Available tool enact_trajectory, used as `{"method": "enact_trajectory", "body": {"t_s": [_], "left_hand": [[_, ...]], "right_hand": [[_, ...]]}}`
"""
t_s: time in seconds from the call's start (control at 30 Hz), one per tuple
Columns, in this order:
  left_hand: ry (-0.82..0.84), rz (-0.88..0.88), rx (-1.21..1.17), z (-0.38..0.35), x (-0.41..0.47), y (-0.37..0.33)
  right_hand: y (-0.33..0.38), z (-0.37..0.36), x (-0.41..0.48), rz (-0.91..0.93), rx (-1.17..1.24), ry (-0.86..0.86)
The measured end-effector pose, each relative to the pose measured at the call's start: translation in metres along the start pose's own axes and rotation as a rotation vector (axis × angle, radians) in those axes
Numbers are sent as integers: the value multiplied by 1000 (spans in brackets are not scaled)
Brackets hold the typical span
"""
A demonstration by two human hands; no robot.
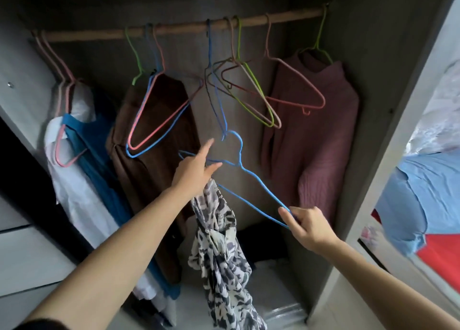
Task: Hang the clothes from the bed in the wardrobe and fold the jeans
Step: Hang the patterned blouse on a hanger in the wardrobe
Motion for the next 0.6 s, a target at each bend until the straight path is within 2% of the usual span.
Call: {"method": "enact_trajectory", "body": {"t_s": [0.1,0.2,0.27,0.33,0.4,0.5,0.6], "left_hand": [[66,-96,70,-15,2,-22],[116,-184,153,-31,-8,-41],[154,-285,148,-40,-18,-56],[226,-342,170,-49,-28,-66],[284,-275,154,-54,-34,-65],[363,19,-55,-49,-36,-39],[463,225,-186,-45,-42,-5]], "right_hand": [[-17,16,-2,-136,-58,-30],[-21,14,7,-242,-115,60],[-8,8,19,-256,8,143],[8,1,34,-304,274,163],[16,-5,47,-347,383,175],[7,-13,43,-366,217,243],[-12,-13,20,-433,197,253]]}}
Point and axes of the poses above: each hand's wrist, its own x-axis towards the middle knuckle, its own z-axis out of the back of the hand, y = z × x, the point moved 7 cm from there along x, towards the middle knuckle, and after that the axes turned 3 degrees about -x, right-handed, at the moved point
